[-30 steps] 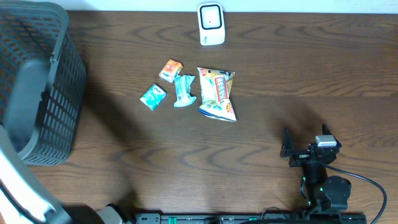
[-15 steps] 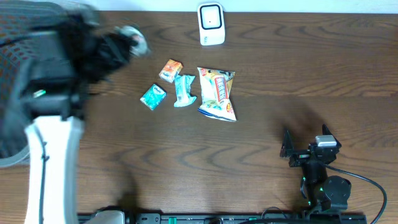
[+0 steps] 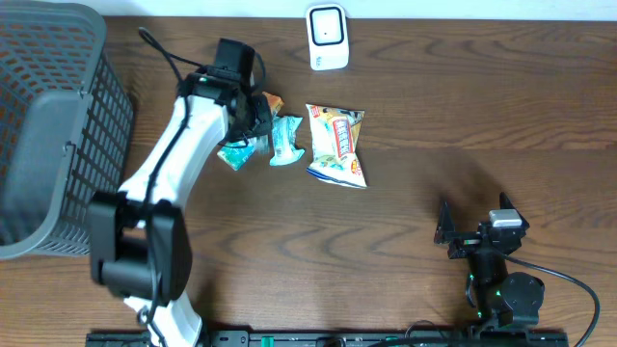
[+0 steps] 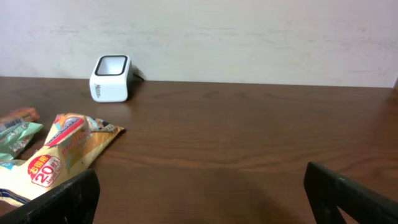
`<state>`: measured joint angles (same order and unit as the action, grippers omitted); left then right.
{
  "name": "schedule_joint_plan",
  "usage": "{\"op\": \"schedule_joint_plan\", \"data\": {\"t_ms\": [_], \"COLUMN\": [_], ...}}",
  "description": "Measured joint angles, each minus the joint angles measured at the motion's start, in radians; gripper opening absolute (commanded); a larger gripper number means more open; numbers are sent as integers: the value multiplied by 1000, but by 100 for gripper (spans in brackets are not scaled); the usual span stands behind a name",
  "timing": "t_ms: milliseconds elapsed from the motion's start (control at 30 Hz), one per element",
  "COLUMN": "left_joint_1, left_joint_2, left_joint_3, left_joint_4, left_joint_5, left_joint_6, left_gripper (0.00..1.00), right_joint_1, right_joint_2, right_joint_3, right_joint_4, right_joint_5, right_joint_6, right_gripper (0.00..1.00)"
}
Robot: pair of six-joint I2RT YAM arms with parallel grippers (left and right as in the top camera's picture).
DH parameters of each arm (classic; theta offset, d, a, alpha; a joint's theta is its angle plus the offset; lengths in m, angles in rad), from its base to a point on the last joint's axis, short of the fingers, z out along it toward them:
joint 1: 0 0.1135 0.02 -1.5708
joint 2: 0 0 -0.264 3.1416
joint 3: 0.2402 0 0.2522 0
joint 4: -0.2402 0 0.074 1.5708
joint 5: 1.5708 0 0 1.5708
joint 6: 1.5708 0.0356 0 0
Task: Scan the item barcode
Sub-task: 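Carry the dark green pack and drop it onto the wipes pack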
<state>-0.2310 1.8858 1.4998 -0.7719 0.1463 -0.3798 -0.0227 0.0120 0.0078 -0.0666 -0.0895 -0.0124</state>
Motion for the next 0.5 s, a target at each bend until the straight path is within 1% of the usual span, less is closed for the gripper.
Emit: {"op": "schedule_joint_plan", "data": {"t_ms": [33, 100, 300, 333, 400, 500], "left_joint_1": [1, 1, 1, 1, 1, 9], "left_joint_2": [21, 44, 22, 4, -39, -182], "left_joint_3": [-1, -3, 2, 2, 3, 7], "left_joint_4": [2, 2, -26, -32, -37, -83], "left_joint_5": [-10, -24, -42, -44, -45, -48], "left_joint_6": [0, 12, 22, 22, 27, 43], "left_gripper": [73, 89, 91, 96, 99, 98], "right_joint_1": [0, 0, 0, 0, 0, 0], "right_joint_2": [0, 0, 0, 0, 0, 0], "right_joint_3": [0, 0, 0, 0, 0, 0], "right_joint_4": [0, 0, 0, 0, 0, 0], "right_joint_5": [0, 0, 0, 0, 0, 0], "right_joint_6": [0, 0, 0, 0, 0, 0], "right_gripper": [99, 99, 99, 99, 99, 99]}}
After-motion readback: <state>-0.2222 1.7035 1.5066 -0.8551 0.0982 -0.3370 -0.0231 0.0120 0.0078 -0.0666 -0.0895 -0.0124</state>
